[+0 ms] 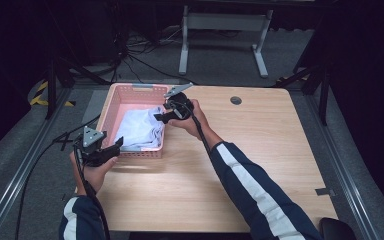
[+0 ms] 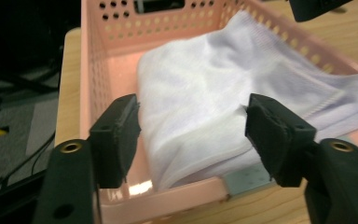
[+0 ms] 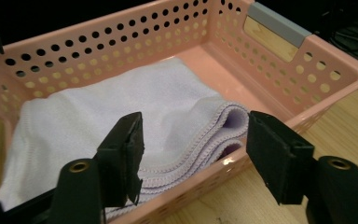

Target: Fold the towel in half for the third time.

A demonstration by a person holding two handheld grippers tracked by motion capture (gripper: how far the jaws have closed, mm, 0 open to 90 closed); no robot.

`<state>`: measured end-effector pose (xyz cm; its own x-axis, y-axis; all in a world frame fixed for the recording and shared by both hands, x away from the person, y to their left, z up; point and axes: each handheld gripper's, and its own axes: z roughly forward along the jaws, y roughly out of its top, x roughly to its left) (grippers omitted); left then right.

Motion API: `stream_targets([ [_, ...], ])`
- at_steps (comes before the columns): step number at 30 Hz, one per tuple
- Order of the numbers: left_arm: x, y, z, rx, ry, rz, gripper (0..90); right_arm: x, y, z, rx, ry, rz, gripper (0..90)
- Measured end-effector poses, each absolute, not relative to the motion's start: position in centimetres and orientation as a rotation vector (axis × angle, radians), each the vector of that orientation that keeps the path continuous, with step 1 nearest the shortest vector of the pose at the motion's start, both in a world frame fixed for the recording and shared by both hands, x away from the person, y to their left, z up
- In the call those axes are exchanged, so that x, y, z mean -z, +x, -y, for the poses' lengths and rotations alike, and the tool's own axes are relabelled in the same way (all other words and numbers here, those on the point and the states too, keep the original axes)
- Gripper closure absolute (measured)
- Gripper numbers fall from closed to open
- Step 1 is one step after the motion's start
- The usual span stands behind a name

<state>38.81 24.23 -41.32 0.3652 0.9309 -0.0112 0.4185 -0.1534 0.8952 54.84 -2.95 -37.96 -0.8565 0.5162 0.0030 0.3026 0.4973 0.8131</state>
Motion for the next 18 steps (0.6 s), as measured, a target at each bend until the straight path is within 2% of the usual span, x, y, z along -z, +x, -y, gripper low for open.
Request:
stream_targets([
  [6,39.7,37.3,-21.5,-0.778,1.772,-1.085,27.1,37.5,52.8,4.9,-1.218,0.603,-2.511,37.1],
  [11,38.9,36.1,-19.2,-0.743,1.792,-0.996,28.5,37.4,51.0,7.0,-1.188,0.493,-2.588,38.6],
  [18,39.1,34.1,-15.7,-0.673,1.886,-0.866,27.2,36.8,48.4,10.7,-1.084,0.402,-2.606,34.5],
])
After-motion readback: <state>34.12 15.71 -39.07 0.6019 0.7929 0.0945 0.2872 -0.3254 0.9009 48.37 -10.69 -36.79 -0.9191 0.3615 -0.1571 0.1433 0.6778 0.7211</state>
